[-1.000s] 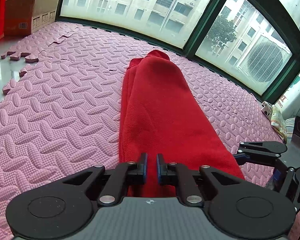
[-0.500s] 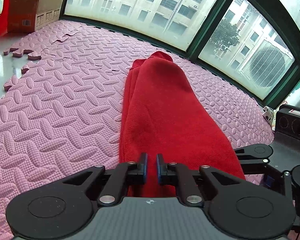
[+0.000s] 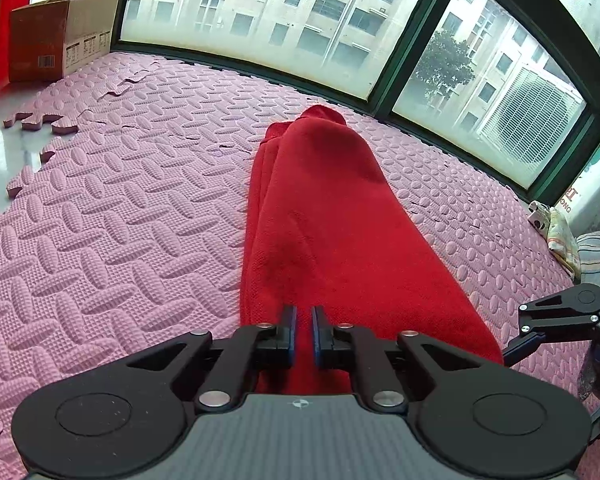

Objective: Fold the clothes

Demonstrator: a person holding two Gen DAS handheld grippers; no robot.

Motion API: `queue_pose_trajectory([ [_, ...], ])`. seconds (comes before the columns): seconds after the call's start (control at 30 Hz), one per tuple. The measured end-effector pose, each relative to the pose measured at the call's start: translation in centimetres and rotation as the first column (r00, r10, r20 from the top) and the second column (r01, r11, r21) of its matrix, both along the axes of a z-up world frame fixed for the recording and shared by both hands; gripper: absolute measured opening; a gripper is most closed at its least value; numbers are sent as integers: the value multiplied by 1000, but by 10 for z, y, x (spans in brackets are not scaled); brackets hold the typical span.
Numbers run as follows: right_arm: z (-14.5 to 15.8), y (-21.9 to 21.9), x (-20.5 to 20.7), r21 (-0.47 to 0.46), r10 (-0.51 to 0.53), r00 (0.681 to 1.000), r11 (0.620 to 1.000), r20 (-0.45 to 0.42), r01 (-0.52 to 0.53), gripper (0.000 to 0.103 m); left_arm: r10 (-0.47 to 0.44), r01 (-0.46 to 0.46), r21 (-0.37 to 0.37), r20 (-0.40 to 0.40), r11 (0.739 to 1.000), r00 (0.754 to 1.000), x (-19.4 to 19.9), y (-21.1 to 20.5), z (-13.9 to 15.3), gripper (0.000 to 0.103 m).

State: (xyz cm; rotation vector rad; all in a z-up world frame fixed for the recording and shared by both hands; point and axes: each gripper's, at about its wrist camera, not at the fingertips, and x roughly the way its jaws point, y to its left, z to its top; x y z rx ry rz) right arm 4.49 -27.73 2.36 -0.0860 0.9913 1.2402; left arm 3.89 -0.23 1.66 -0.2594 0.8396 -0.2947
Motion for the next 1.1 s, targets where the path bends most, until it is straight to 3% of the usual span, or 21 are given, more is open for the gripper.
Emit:
queue_pose_trajectory([
  [0.17, 18, -13, -11, 12, -229, 968, 973, 105, 229, 76, -28, 28, 25, 20, 999, 999, -7, 1, 15, 14],
  [0.27, 31, -5, -21, 38, -292, 937, 956, 190, 290, 71, -78, 78, 3, 57, 997, 995, -26, -3, 33, 14],
  [0.37, 31, 15, -30, 19, -308, 908, 949, 284, 316, 66, -159, 161, -23, 74, 987, 984, -47, -12, 45, 14],
  [0.5, 27, 43, -49, -9, -255, 887, 960, 384, 280, 62, -255, 256, 3, 48, 967, 966, -73, -20, 40, 14],
  [0.63, 11, 59, -68, -129, -166, 897, 963, 409, 237, 59, -275, 274, 70, 6, 959, 961, -94, -10, 24, 14],
  [0.73, 1, 60, -87, -219, -100, 881, 950, 462, 223, 58, -264, 262, 78, 16, 962, 964, -107, 6, 19, 14],
  [0.9, 18, 60, -96, -223, -148, 858, 931, 491, 288, 58, -237, 233, 74, 46, 970, 970, -114, 14, 32, 13],
  [1.03, 35, 66, -98, -148, -234, 856, 931, 461, 334, 58, -231, 222, 97, 98, 970, 968, -120, 6, 48, 14],
  [1.1, 33, 69, -104, -146, -246, 863, 929, 442, 339, 58, -219, 209, 100, 104, 973, 970, -121, 4, 48, 22],
])
